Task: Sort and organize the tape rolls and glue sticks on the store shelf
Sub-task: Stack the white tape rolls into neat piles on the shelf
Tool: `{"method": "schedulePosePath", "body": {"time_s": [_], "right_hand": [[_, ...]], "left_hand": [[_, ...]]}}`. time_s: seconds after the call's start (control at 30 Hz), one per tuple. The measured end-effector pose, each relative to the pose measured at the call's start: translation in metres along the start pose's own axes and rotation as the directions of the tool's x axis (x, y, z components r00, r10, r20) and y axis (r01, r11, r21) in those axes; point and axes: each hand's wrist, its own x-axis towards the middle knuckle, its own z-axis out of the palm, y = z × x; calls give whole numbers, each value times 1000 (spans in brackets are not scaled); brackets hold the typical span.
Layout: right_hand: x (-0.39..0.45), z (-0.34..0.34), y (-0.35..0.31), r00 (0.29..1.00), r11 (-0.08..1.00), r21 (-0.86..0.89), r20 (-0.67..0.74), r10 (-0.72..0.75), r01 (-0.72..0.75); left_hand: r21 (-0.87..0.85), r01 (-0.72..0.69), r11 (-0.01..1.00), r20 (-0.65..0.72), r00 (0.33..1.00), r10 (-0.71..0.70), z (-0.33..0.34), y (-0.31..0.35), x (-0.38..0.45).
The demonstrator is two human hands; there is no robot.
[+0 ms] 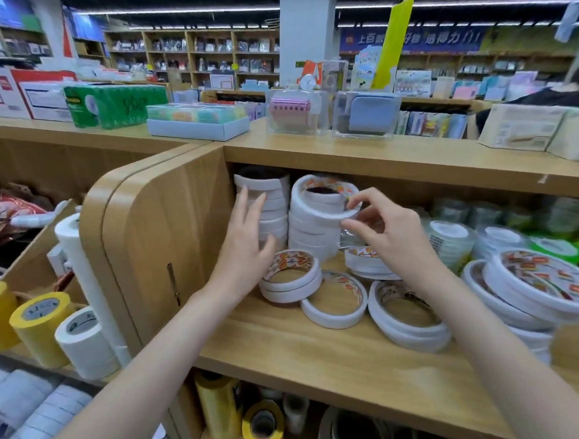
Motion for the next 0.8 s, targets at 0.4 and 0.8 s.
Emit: {"method": "schedulePosePath", "body": {"time_s": [0.4, 0.8], "right_hand": [[-1, 41, 20, 960, 949, -316, -269, -73, -16], [6, 31, 15, 977, 919, -394, 192, 90, -7]], "left_hand": [[6, -38, 999, 6, 999, 38, 15, -24, 1], [-103, 20, 994, 14, 1000, -19, 16, -33, -1]]}}
